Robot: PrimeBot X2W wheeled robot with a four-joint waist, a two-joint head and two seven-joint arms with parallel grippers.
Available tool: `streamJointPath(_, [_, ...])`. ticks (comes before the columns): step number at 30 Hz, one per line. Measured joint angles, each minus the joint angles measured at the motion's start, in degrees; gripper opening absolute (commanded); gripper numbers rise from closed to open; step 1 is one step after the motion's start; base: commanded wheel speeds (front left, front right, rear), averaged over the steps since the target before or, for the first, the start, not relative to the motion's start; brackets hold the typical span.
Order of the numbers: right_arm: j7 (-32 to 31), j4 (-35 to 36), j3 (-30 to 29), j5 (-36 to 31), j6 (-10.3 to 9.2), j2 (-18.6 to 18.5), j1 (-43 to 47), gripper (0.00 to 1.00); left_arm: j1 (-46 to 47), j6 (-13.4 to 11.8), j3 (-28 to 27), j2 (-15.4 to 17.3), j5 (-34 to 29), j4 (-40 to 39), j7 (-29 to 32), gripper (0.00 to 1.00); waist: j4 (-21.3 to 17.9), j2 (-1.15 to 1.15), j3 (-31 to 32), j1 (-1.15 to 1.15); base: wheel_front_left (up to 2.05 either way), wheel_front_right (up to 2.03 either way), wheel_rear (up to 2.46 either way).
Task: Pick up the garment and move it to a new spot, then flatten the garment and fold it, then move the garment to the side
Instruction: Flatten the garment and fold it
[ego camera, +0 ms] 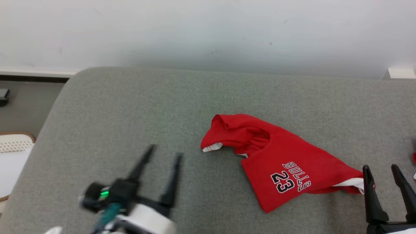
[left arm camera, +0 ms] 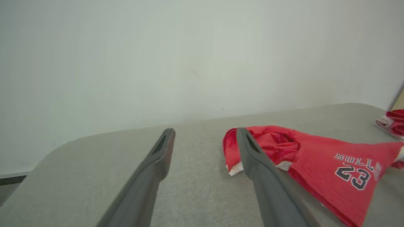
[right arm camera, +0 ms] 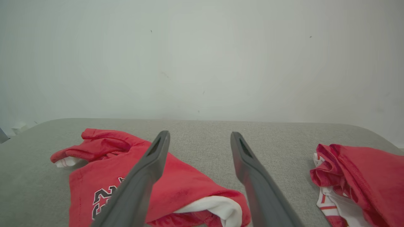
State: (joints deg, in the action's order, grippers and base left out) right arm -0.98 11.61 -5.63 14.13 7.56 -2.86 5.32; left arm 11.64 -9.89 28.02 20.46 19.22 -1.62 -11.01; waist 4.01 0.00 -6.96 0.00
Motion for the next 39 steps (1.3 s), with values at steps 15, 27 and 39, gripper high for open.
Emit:
streamJointPath(15, [0.56,0.31,-0.41,0.09,0.00,0.01,-2.83,1.00,12.08,15.44,24.84,-10.69,-6.19,13.10,7.04,1.00,-5.14,0.00,-6.18,0.00,0.00,0.00,0.00])
streamJointPath(27, [2.08,-0.63,-0.63,0.70,0.00,-0.01,-3.55,1.00,19.12,13.49,22.91,-11.54,-7.36,29.28,7.95,0.57,-8.89,0.00,-10.28,0.00,0.00,0.00,0.00])
streamJointPath(39, [2.86,-3.34,-2.38,2.02,0.00,0.00,-3.28,1.00,22.76,16.93,29.42,-9.11,-6.91,10.12,7.36,0.00,-7.41,0.00,-6.42,0.00,0.00,0.00,0.00])
